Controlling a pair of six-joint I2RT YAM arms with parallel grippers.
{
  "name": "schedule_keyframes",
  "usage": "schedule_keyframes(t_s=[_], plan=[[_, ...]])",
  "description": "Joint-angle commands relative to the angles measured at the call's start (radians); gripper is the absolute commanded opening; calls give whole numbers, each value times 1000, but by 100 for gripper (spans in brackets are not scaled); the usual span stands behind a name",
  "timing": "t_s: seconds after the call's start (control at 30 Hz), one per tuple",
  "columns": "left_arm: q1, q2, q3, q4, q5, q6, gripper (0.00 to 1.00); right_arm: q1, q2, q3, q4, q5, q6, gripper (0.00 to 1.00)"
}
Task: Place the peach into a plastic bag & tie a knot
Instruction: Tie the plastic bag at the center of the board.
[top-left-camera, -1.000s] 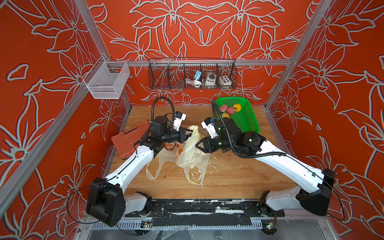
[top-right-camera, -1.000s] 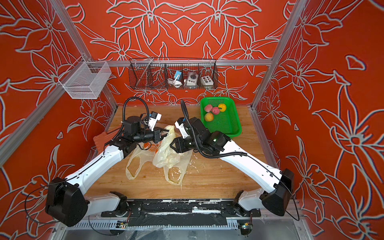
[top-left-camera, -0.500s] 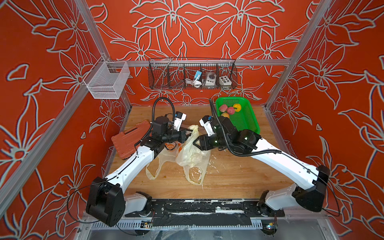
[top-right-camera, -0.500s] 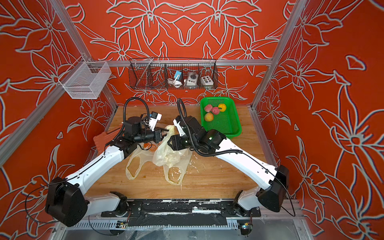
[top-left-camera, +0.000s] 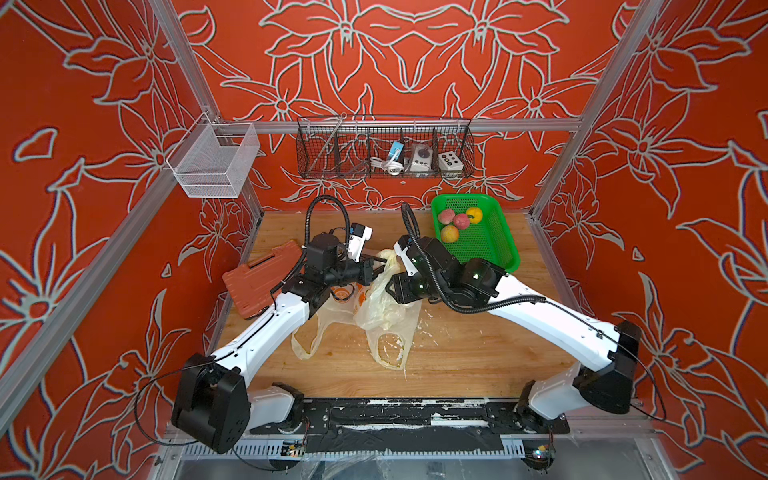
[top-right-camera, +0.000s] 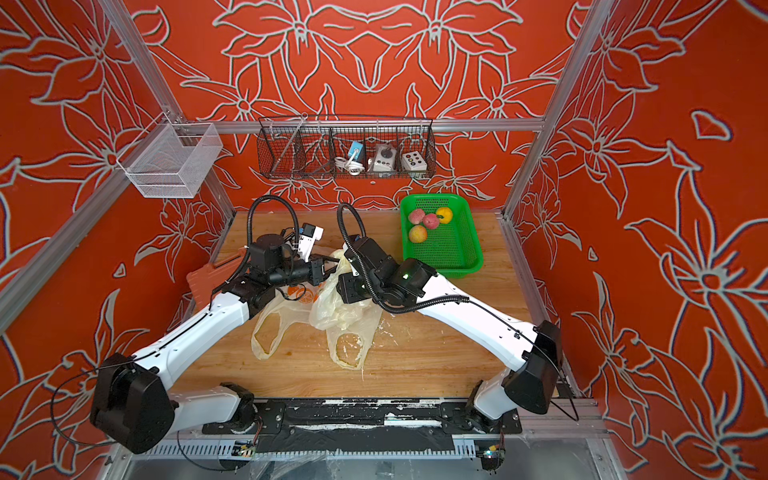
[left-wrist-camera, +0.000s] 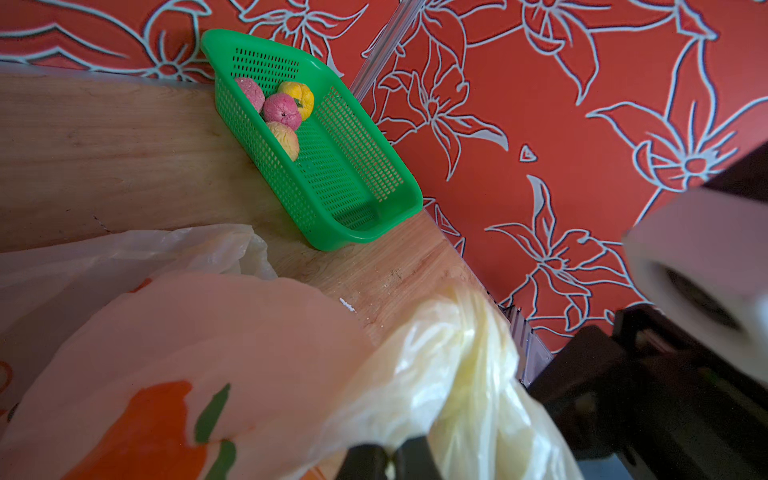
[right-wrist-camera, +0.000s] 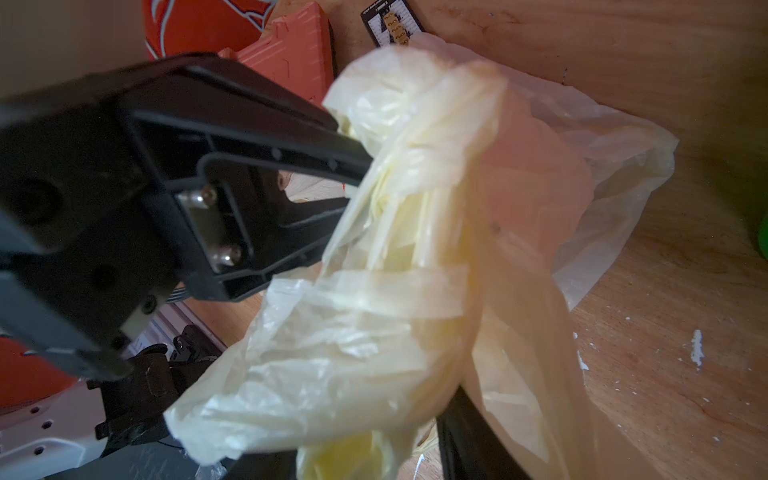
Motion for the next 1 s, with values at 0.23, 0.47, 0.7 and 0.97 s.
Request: schedule_keyframes(t_s=[0.23,0.47,0.7,0.97], plan=[[13,-37,71,-220,136,155,0,-83,-95,-56,-6,-11,-27,0],[62,-59,108,-282,290,175,0,-254,-210,-219,27,-198,-50,0],[62,-69,111,-313,401,205,0,-339,-211,-202,8,-257,-104,0],[132,-112,58,-256,327,104,0,-436,-211,-261,-30,-196,-158,0]])
